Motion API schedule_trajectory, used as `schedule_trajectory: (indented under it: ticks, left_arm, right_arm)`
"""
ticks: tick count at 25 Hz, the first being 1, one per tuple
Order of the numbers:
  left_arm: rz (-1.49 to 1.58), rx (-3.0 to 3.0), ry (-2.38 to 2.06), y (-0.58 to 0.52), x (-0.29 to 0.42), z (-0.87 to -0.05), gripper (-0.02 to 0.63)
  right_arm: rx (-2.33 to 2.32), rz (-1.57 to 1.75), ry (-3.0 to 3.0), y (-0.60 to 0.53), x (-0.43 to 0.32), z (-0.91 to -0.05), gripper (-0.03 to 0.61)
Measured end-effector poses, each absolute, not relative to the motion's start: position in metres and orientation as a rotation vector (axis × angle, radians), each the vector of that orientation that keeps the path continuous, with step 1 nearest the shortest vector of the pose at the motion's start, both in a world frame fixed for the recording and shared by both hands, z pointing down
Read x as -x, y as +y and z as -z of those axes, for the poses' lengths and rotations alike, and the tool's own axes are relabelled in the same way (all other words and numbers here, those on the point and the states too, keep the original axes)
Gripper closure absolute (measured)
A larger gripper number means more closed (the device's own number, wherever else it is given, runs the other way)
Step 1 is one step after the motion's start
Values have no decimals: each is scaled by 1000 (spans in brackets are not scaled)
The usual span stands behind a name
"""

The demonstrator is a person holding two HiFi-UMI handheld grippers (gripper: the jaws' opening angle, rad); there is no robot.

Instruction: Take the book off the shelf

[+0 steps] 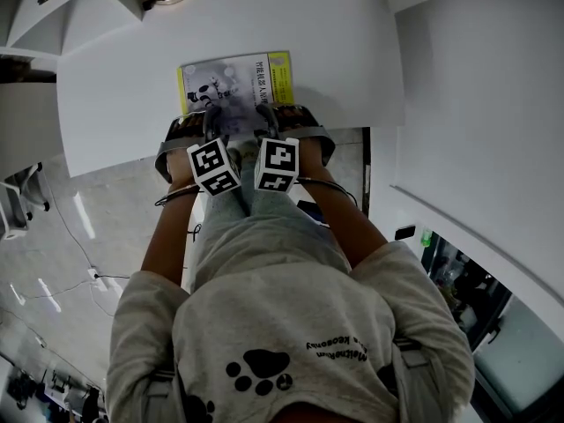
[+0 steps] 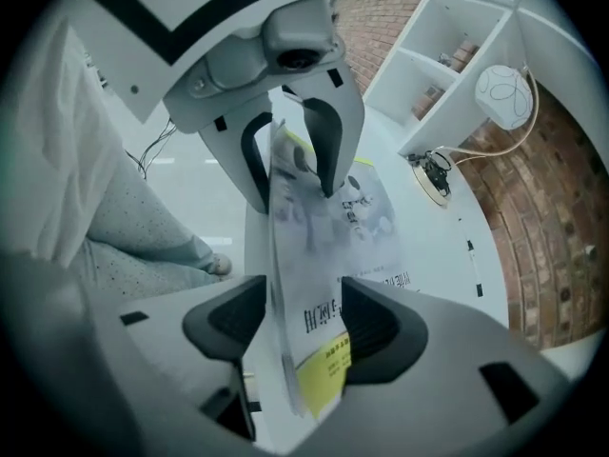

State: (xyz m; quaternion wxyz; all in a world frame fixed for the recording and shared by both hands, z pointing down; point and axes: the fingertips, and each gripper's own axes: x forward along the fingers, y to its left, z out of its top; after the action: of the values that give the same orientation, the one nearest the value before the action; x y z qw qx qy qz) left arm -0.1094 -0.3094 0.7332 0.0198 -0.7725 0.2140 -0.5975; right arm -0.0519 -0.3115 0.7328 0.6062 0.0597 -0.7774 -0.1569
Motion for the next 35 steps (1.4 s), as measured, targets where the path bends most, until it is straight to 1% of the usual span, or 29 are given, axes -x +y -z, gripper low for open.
schedule_trajectory:
  ticks: [4,14,20,22,23,24,27,28,30,32,35]
  left_arm:
    - [1897,2448,620,-301,110,-734,350]
    - [1804,2609,728,-299,105,-719,348]
    - [1714,2734,824,-301,101,-707,350]
    - [1672,2795,867,-301,100,-704,362]
    - [1652,2823,891,-301,100,-702,377]
    - [1634,2847,913,-301,99,-701,394]
    - [1611,2890,953,-300,98,-702,430]
    - [1608,2901,962,-300,98,-702,436]
    - [1595,2921,986,-298,97,-703,468]
    - [1570,2939,1027,-298,97,-702,516]
    - [1522,2960,1103,-299,97,-699,574]
  right_arm:
    - [-110,316,-1805,-310,54,-726,314]
    - [-117,230,-1849,-301,54,-723,307]
    - [-152,114,-1923,-299,62,-711,308]
    - [-173,52,-1956,-299,65,-707,308]
    - [-189,17,-1975,-299,66,-706,316]
    - [-210,-11,-1992,-301,67,-704,338]
    - [-277,-45,-2018,-308,66,-701,452]
    - [-291,-51,-2019,-309,66,-701,471]
    - [-312,-73,-2024,-310,68,-701,497]
    - [-333,-105,-2034,-310,69,-700,517]
    - [-367,-136,-2050,-311,72,-696,539]
